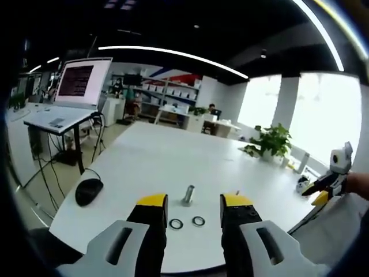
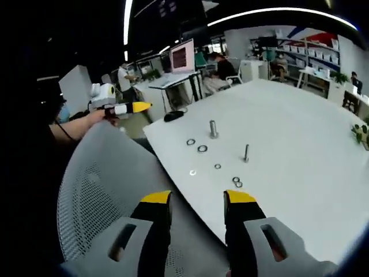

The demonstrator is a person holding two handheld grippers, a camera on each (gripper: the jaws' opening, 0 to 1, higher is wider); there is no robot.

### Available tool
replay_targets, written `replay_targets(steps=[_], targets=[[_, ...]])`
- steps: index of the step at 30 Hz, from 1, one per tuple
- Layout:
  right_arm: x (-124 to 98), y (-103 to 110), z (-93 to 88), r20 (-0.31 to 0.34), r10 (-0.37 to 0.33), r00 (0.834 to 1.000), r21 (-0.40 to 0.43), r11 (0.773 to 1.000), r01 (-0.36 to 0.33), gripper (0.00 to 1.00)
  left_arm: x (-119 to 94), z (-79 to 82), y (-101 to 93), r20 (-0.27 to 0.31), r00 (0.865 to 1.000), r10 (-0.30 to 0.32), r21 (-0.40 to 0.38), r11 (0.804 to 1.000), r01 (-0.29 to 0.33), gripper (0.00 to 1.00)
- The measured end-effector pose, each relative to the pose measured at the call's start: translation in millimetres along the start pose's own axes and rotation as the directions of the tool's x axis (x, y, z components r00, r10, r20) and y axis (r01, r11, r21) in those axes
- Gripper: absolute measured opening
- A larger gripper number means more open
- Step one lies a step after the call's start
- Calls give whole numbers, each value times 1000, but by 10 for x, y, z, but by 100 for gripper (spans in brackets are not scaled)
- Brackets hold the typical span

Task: Place the washer onto the threaded stud by aligning its center hole with the stud, sliding it down to the base, and recovering from edge contact or off-axis alignment until the washer reaches the visible bottom stop.

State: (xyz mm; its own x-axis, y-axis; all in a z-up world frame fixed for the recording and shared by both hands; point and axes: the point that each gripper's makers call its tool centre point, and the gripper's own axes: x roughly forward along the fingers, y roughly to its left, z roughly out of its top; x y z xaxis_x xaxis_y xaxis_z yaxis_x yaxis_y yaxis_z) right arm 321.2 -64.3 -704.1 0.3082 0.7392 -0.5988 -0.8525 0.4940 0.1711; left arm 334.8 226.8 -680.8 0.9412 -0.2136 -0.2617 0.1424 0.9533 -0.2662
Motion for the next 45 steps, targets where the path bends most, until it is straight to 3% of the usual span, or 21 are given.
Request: replay_targets(steps=[10, 16, 25, 28, 33, 35, 45], targets=[[212, -69, 92, -66, 36, 997, -95, 995, -43, 39, 23, -2, -15, -14, 1000, -3, 5, 1000, 3, 33], [307, -99, 55, -104, 41, 994, -125, 991, -54, 39, 17, -17, -24, -23, 1000, -3, 4, 1000, 3, 33], [437, -199, 90, -147, -2, 989, -138, 990, -19, 38, 9, 3, -62, -12, 1000, -26, -16, 1000, 25, 33], [479, -246, 83, -159, -12, 987, -157, 988, -13, 38, 24, -20, -99, -34, 999, -34, 28, 999, 35, 34], [566, -352, 64, -188, -29, 982, -175, 985, -5, 35, 16, 25, -106, -3, 998, -56, -15, 998, 56, 35], [596, -339, 32, -223, -3, 975, -194, 980, -41, 29, 24, 15, -129, -12, 998, -65, 5, 998, 65, 35], [830, -487, -97, -344, 4, 939, -231, 969, -89, 29, 53, 39, -151, -10, 997, -81, 12, 997, 81, 34]])
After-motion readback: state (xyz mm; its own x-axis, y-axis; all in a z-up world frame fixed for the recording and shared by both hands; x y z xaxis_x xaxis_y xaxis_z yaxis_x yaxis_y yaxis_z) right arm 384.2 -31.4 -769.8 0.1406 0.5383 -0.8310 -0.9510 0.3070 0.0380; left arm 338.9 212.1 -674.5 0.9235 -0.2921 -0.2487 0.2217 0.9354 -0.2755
